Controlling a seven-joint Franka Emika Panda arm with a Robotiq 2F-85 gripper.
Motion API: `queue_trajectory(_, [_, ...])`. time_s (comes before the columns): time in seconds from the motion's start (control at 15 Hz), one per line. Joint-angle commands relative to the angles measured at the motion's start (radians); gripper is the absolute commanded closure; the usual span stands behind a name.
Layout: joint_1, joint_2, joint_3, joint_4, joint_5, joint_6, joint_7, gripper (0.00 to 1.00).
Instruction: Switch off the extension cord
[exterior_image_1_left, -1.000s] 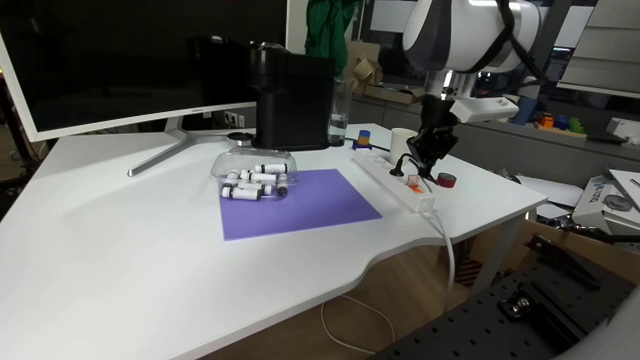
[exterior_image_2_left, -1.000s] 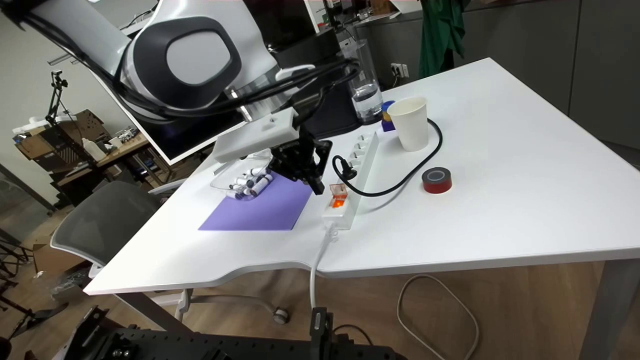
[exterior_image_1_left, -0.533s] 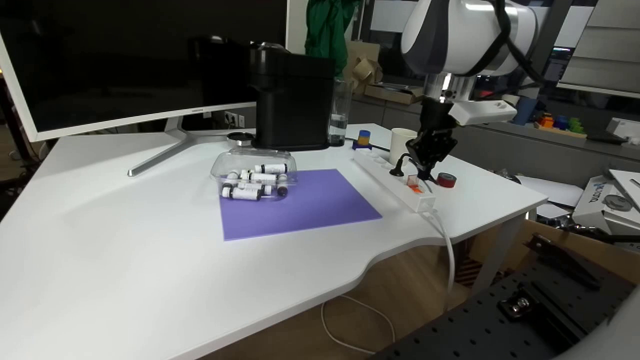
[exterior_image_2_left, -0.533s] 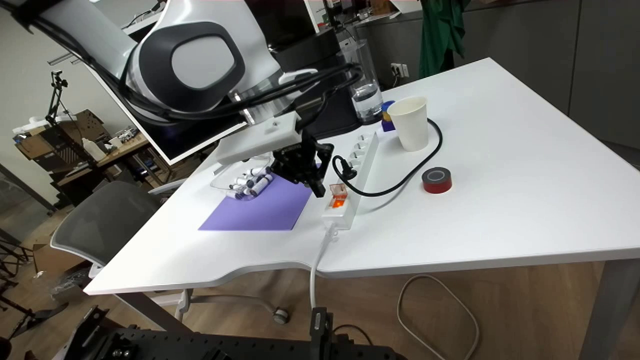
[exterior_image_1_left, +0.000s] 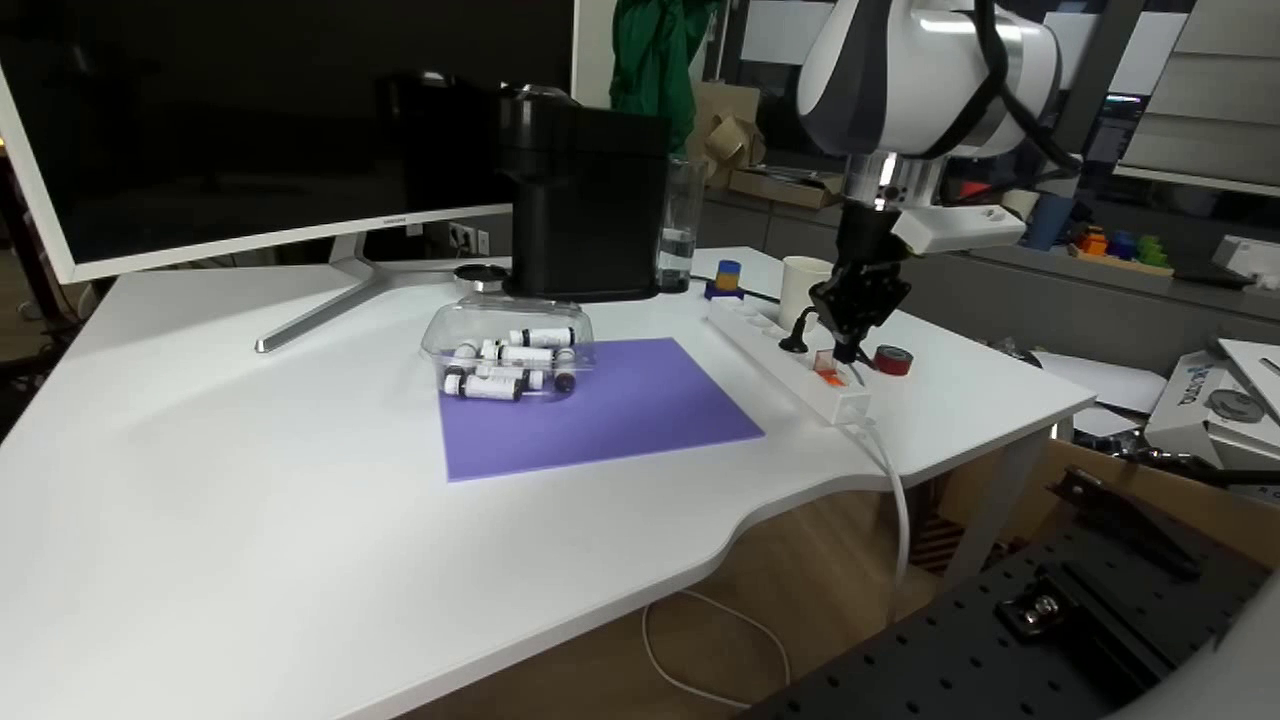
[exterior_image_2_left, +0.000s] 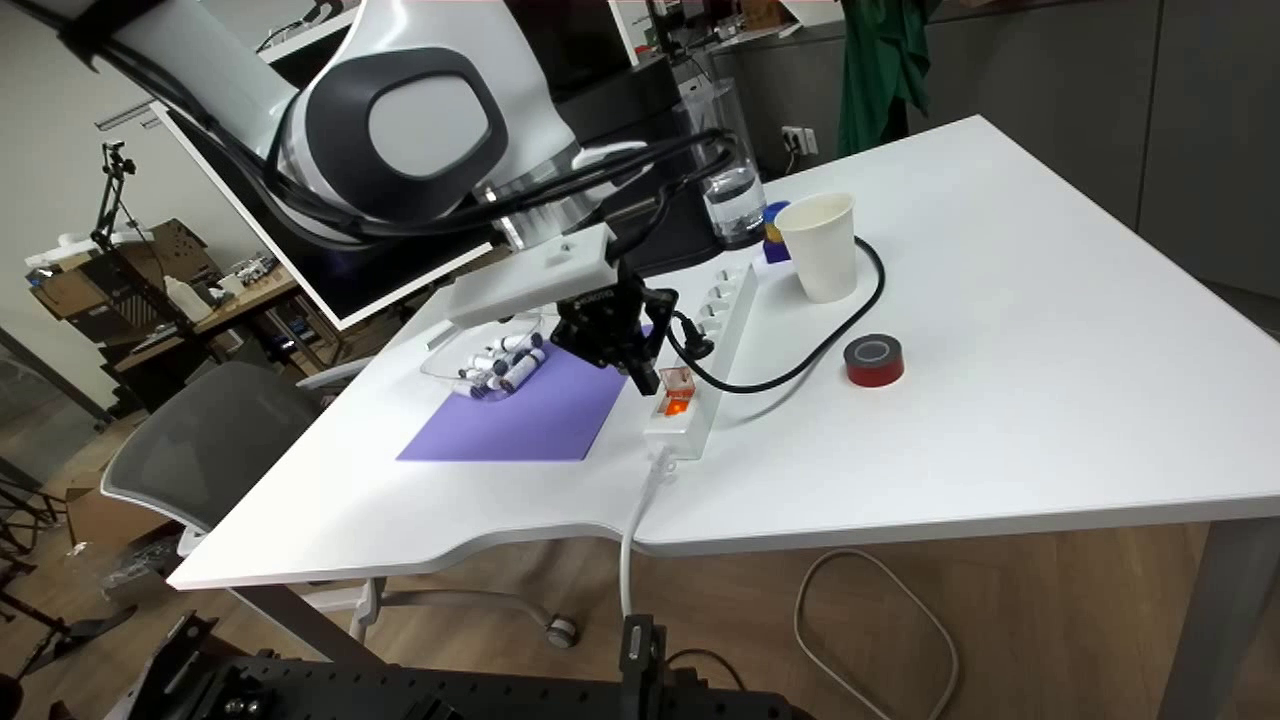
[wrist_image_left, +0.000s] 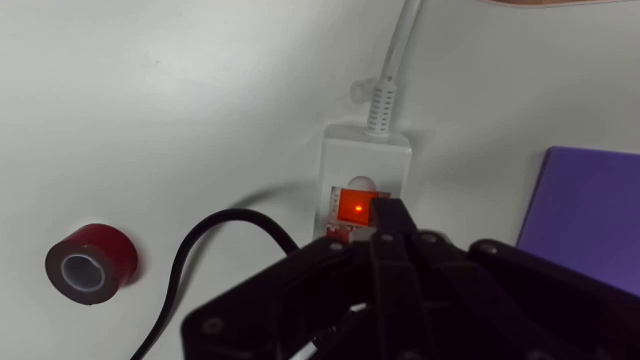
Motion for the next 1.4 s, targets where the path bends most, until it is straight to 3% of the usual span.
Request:
queue_trajectory(0.0, [-0.016, 0.053, 0.012, 0.063, -0.006, -0.016, 0.009, 1.0])
queue_trajectory(0.67, [-0.039, 0.162, 0.06, 0.156, -0.01, -0.02, -0.001, 1.0])
queue_trajectory(1.33, [0.006, 0.15, 0.02, 0.087, -0.063, 0.072, 0.06, 1.0])
